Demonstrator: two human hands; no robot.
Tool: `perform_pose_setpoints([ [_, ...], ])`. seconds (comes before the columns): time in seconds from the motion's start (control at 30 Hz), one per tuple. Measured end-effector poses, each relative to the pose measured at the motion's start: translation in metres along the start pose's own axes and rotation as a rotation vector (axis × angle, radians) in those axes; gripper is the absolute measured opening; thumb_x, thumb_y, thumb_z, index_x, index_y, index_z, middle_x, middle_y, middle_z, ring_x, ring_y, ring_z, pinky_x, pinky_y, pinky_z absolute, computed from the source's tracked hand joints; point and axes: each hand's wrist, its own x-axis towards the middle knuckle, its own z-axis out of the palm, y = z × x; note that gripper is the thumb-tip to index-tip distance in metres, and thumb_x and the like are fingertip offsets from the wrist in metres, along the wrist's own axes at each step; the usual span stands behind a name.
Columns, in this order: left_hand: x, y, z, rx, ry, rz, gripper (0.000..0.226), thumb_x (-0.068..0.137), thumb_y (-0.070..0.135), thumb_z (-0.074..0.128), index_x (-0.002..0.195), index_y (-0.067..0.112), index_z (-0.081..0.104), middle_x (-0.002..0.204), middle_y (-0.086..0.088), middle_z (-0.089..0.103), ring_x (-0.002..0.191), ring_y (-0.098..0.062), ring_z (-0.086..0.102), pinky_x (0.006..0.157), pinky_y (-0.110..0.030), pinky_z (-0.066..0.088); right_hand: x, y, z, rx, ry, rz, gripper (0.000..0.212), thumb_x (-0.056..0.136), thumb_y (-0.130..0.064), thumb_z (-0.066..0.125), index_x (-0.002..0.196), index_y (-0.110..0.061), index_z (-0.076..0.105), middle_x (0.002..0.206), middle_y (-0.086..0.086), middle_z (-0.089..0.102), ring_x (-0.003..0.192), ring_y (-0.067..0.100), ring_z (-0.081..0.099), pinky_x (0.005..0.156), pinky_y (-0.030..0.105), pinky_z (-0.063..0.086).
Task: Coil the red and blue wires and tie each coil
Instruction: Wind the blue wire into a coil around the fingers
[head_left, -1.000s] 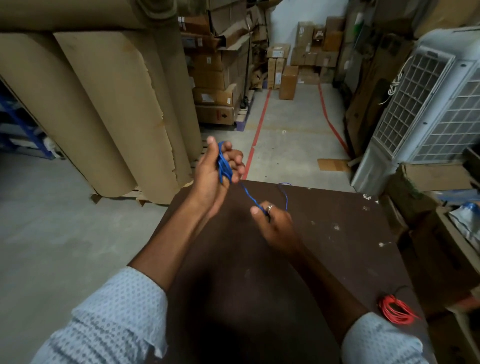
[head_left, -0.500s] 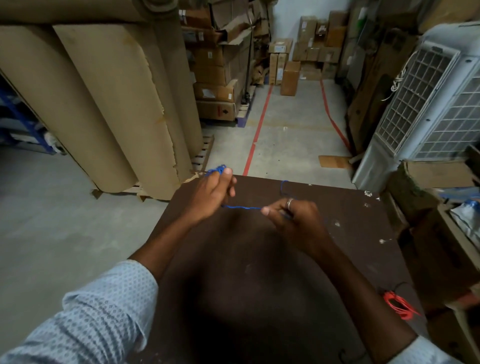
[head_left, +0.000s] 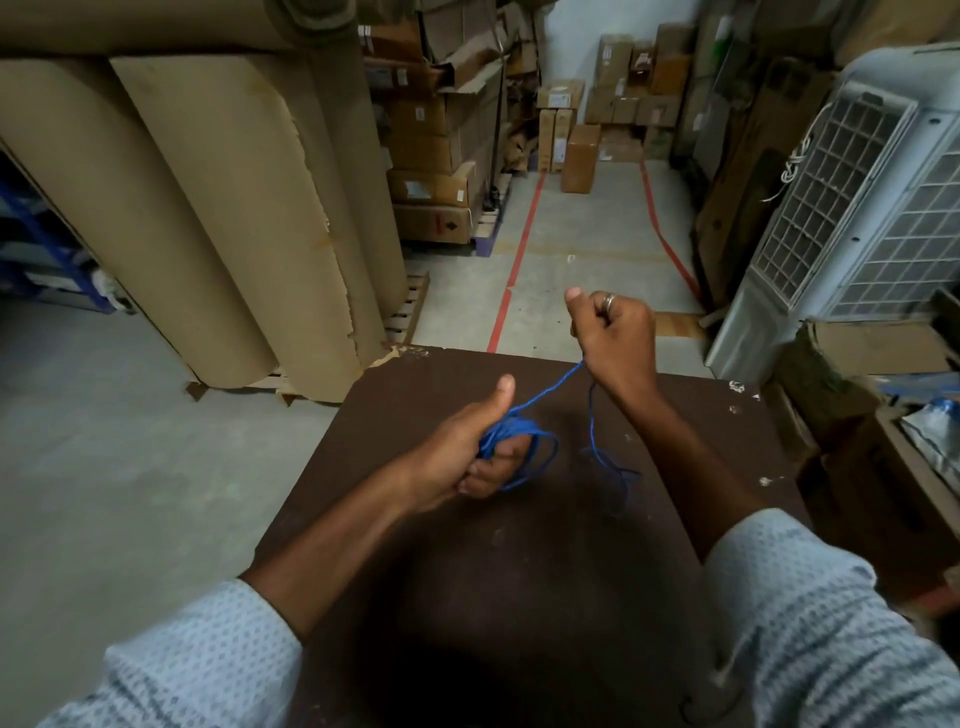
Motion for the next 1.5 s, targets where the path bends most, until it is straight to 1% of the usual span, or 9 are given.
perform_pose_setpoints([
  [0.1,-0.001,0.018,-0.003,-0.205,0.013,0.094,0.058,0.098,0.062,0.028,0.060,0.021,0.042,0.045,0.006,0.026,0.038,-0.008,0.016,0.037,-0.021,0.015,-0.021,0.016,0.015,0.209,-0.053,0.186,0.052,0.100,-0.030,0.059,0.053,-0.006,0.058,0.040,-0.007,0.048,0.041,0.001,0.043,0.050,0.025,0.036],
  [0.23,0.006,0.037,-0.015,-0.497,0.008,0.270,0.059,0.104,0.052,0.027,0.057,0.023,0.047,0.038,0.008,0.030,0.028,-0.006,0.023,0.035,-0.023,0.008,-0.067,0.015,0.042,0.401,-0.174,0.382,0.057,0.103,-0.033,0.052,0.048,-0.018,0.055,0.042,-0.003,0.046,0.038,0.006,0.038,0.044,0.023,0.030],
  [0.47,0.014,0.068,-0.042,-0.719,0.241,0.589,0.057,0.103,0.058,0.023,0.064,0.025,0.048,0.042,0.006,0.035,0.031,-0.009,0.034,0.037,-0.025,0.016,-0.134,-0.002,0.080,0.257,-0.486,0.587,0.074,0.106,-0.049,0.031,0.046,-0.017,0.058,0.031,-0.001,0.045,0.032,0.005,0.045,0.047,0.022,0.037],
  [0.63,0.018,0.072,-0.065,-0.430,0.644,0.699,0.049,0.106,0.052,0.021,0.076,0.020,0.044,0.057,0.001,0.042,0.047,-0.016,0.045,0.047,-0.025,0.036,-0.174,-0.009,0.075,0.084,-0.591,0.276,0.039,0.098,-0.035,0.060,0.063,-0.021,0.048,0.050,-0.007,0.040,0.045,0.004,0.039,0.052,0.023,0.034],
  [0.8,0.015,0.048,-0.092,-0.017,0.818,0.597,0.044,0.110,0.038,0.021,0.078,0.017,0.042,0.061,-0.002,0.053,0.052,-0.019,0.059,0.056,-0.035,0.045,-0.155,-0.054,0.023,0.055,-0.452,0.065,0.041,0.097,-0.043,0.057,0.068,-0.014,0.057,0.055,-0.006,0.049,0.054,0.006,0.049,0.057,0.032,0.043],
  [0.93,0.012,0.024,-0.099,0.094,0.779,0.504,0.045,0.109,0.039,0.021,0.077,0.017,0.043,0.062,-0.004,0.058,0.056,-0.023,0.062,0.055,-0.035,0.044,-0.125,-0.088,-0.013,0.067,-0.329,-0.010,0.043,0.097,-0.036,0.062,0.062,-0.012,0.054,0.056,0.005,0.054,0.051,0.010,0.052,0.055,0.037,0.046],
  [1.07,0.009,0.008,-0.081,0.245,0.632,0.413,0.049,0.108,0.043,0.020,0.077,0.016,0.046,0.062,-0.009,0.061,0.054,-0.023,0.061,0.053,-0.031,0.045,-0.097,-0.115,-0.032,0.173,-0.172,-0.035,0.044,0.093,-0.032,0.069,0.056,-0.020,0.049,0.049,-0.004,0.046,0.046,0.006,0.042,0.049,0.029,0.042],
  [1.27,-0.004,-0.002,-0.036,0.350,0.354,0.268,0.068,0.105,0.051,0.011,0.071,0.009,0.052,0.043,-0.007,0.047,0.038,-0.023,0.042,0.046,-0.029,0.037,-0.040,-0.123,-0.037,0.177,-0.089,-0.116,0.047,0.094,-0.042,0.066,0.071,-0.002,0.060,0.055,0.009,0.052,0.049,0.006,0.046,0.051,0.023,0.040],
  [1.5,-0.022,0.022,-0.014,0.044,0.105,0.243,0.070,0.097,0.064,0.013,0.064,0.013,0.048,0.043,0.004,0.030,0.034,-0.009,0.025,0.036,-0.018,0.026,0.002,-0.066,-0.009,0.026,-0.077,-0.097,0.045,0.092,-0.050,0.063,0.071,-0.011,0.058,0.055,-0.004,0.047,0.053,0.006,0.042,0.055,0.034,0.042],
])
